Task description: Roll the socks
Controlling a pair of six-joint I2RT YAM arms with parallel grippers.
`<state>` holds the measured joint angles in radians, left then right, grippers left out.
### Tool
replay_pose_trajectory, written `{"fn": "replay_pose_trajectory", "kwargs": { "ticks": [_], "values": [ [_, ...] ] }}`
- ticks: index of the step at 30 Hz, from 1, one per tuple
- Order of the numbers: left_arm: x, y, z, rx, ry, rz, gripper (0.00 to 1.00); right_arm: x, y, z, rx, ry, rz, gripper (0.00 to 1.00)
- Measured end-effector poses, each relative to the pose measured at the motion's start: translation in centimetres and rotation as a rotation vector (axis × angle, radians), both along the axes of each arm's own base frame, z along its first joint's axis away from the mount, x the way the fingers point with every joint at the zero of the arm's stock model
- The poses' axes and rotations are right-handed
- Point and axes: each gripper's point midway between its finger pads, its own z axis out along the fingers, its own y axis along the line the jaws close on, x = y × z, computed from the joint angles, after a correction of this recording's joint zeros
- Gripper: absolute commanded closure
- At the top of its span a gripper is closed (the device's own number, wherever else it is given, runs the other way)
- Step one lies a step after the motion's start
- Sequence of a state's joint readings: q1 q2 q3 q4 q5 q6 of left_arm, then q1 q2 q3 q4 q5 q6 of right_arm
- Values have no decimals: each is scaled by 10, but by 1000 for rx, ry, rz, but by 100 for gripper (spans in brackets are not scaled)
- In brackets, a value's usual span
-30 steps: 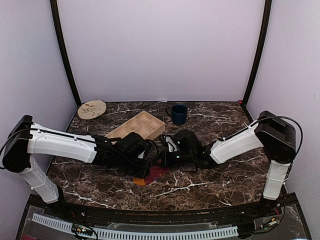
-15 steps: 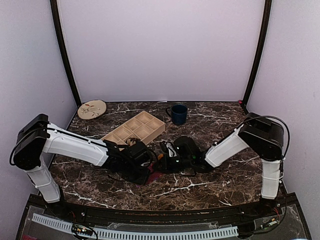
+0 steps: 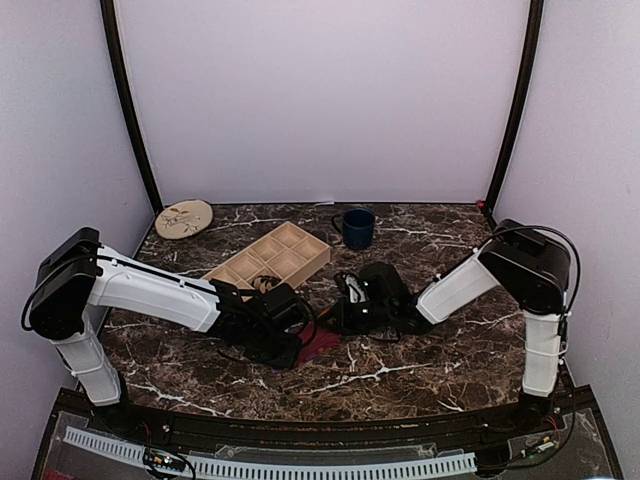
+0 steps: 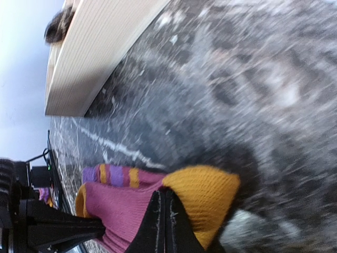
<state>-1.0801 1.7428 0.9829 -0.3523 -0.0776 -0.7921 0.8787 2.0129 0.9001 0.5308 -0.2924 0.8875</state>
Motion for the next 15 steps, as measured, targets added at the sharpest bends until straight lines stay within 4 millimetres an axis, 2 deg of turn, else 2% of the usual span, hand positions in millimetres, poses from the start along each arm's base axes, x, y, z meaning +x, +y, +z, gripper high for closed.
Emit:
{"fn": "replay_pose_trajectory", "kwargs": {
  "ticks": [9,13,15],
  "values": [
    [-1,-1,0,-6,9,3,100,35,-16,0,-10,-30,-53,100],
    [-1,-2,0,-6,9,2,100,41,-21,0,-22,-49,-56,100],
    [0,-2,1,-4,9,2,100,41,-22,1,-35,-60,-55,97]
  ]
}}
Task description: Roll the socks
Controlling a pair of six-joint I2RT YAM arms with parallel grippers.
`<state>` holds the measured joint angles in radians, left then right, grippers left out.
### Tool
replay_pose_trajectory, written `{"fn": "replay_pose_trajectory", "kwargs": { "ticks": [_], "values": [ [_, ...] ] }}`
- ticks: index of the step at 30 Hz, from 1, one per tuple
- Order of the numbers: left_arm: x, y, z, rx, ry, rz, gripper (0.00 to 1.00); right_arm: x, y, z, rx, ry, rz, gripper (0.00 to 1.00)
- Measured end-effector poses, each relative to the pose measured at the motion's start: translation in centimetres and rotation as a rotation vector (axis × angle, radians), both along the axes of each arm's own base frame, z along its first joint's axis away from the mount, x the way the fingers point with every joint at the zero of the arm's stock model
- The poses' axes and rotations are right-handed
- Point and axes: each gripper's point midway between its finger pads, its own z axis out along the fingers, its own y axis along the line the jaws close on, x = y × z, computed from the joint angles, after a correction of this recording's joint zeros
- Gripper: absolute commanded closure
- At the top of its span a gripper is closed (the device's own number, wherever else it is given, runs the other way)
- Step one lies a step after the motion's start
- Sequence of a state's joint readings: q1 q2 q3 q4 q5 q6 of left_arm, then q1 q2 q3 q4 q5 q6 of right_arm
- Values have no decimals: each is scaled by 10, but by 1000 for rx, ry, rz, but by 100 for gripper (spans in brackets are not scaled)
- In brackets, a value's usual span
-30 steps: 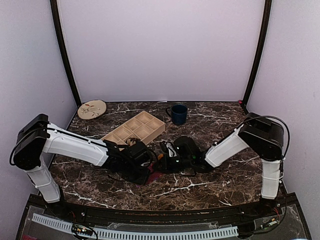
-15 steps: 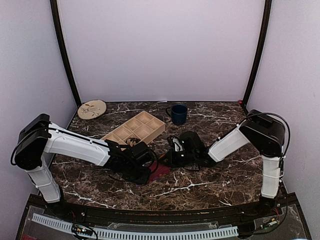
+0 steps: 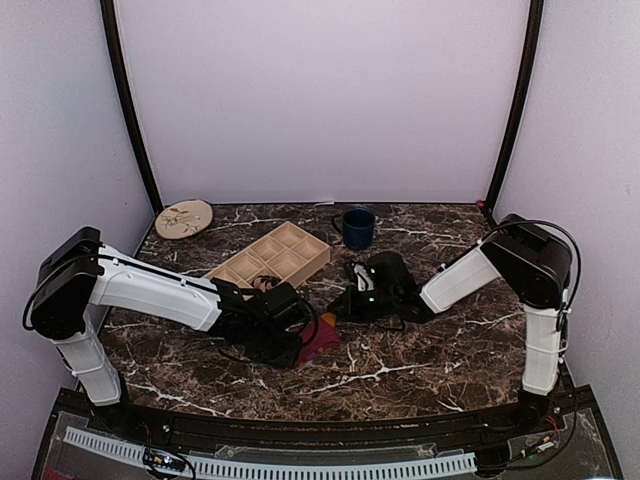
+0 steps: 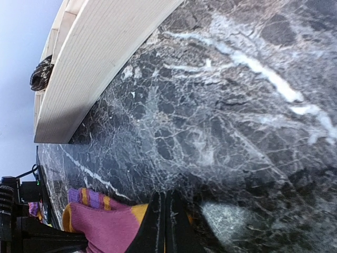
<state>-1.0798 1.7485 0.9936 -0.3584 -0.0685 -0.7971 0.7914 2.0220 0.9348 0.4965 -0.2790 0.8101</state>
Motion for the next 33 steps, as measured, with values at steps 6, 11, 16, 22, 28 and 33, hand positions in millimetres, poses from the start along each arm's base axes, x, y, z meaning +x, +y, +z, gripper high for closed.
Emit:
{"fn": "replay_pose_trajectory", "kwargs": {
  "ticks": [6,11,16,22,28,33],
  "values": [
    [1,0,1,11,-3,-13,100,-3,-18,15,-48,-40,-33,82],
    [1,0,2,20,-5,-27,100,-11,-31,40,-36,-77,-62,74],
    [1,0,2,22,-6,-33,100,-30,-35,36,-29,-59,-70,64],
    [0,-1,2,19,-2,-37,100,-67,-31,12,-27,6,-41,60],
    [-3,3,2,21,-4,-48,100,-74,-21,14,-46,-29,-29,62],
    [-6,11,2,30,-1,-50,100,-60,-6,33,-96,-116,6,66]
  ]
}}
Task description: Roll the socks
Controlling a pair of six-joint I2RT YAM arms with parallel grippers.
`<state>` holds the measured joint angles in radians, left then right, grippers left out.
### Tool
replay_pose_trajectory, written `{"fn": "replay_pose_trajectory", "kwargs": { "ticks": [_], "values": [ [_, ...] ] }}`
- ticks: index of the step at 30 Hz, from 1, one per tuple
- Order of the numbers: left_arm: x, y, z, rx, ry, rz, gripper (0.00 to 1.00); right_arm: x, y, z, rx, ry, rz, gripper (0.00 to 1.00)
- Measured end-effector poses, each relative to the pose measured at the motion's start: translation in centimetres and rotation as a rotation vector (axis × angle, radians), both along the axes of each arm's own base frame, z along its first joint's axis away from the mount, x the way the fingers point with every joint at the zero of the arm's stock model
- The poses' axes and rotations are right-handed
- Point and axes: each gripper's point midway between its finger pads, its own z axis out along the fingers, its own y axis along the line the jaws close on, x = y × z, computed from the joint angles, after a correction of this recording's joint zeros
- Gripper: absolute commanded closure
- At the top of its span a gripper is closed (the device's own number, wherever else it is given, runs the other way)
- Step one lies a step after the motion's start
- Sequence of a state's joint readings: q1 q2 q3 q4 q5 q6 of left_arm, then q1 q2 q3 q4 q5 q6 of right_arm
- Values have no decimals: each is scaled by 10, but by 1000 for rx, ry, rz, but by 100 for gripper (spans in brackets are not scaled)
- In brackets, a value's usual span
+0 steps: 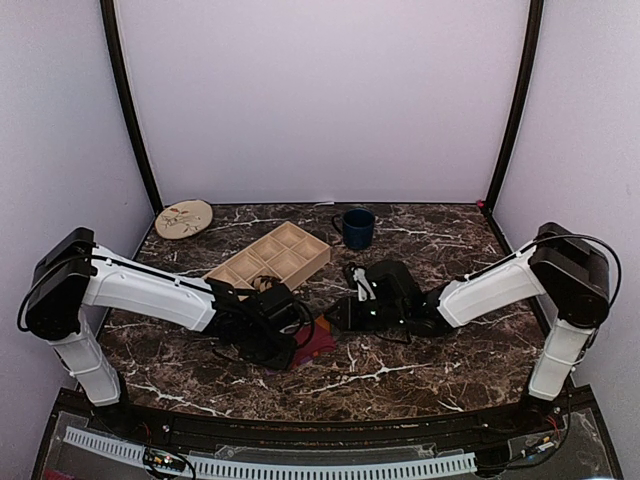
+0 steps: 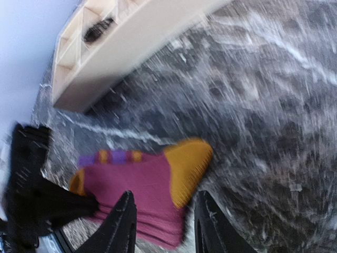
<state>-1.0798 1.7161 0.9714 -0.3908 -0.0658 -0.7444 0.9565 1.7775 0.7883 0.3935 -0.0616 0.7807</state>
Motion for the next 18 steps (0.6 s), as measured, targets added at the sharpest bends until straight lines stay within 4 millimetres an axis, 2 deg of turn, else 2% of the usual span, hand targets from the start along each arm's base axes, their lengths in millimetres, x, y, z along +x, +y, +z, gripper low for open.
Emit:
{"fn": "replay_pose_trajectory", "kwargs": {
  "ticks": [4,7,11,16,18],
  "values": [
    [0,1,0,0,-2,1,100,14,18,27,-5,-79,36,71],
    [-2,4,0,0,-2,1,100,22,32,33,-27,-110,68,76],
    [-3,6,1,-1,-3,1,100,25,41,14,-93,-97,110,81],
    [-2,8,1,6,-11,4,100,15,31,-28,-202,-27,144,84],
    [0,9,1,11,-19,3,100,14,32,-29,-205,-29,148,84]
  ]
}}
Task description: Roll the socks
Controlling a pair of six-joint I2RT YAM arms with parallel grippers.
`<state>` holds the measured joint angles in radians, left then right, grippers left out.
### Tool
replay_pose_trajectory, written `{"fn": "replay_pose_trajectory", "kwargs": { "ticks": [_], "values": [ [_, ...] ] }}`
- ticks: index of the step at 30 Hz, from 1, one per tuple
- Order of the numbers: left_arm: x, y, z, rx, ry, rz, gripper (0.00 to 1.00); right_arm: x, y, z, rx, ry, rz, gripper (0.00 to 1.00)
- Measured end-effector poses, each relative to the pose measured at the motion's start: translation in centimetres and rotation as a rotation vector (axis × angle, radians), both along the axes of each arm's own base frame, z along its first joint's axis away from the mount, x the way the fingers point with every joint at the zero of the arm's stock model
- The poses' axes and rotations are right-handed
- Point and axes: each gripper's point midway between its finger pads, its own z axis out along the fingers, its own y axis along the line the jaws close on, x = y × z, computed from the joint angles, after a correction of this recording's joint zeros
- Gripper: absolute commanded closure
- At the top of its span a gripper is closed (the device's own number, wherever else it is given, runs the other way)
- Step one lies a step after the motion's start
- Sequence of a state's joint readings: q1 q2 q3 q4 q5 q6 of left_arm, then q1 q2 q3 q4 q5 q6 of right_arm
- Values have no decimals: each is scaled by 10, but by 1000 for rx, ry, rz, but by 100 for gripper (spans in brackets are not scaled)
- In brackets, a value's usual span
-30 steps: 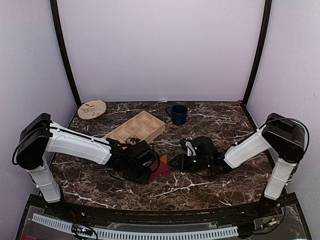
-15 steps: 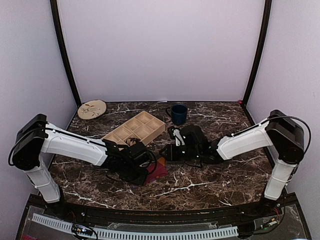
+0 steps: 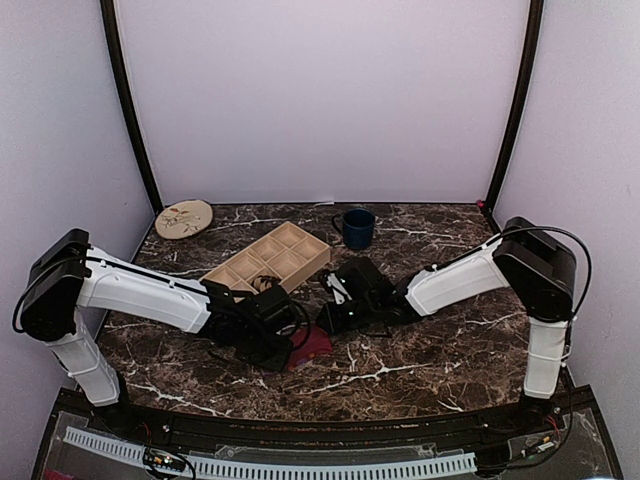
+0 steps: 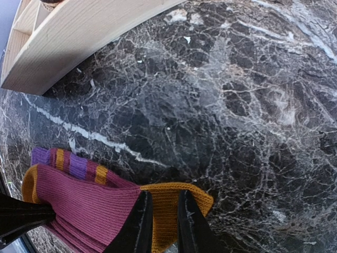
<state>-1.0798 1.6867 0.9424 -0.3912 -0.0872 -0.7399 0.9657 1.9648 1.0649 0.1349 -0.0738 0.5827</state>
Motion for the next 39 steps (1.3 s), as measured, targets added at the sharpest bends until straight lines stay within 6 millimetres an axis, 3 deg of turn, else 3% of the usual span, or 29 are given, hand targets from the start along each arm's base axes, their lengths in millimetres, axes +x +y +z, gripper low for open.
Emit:
{"fn": "replay_pose_trajectory", "kwargs": {
  "ticks": [9,13,18,24,33,39],
  "values": [
    [8,5,3,41,-52,-26,99,-2,-5,-3,-18,-2,-8,89],
    [19,6,9,54,-90,-26,91,-5,-15,-4,-32,2,-31,90],
    [34,6,16,45,-115,-19,92,-13,-33,-4,-52,21,-76,90],
    [54,-8,26,24,-144,-32,92,-23,-53,-5,-68,54,-137,92],
    [62,-16,45,-20,-173,-24,92,-66,-83,-5,-128,133,-185,93],
    [48,-8,80,-126,-194,-3,97,-94,-84,-5,-173,165,-159,93]
  ]
}}
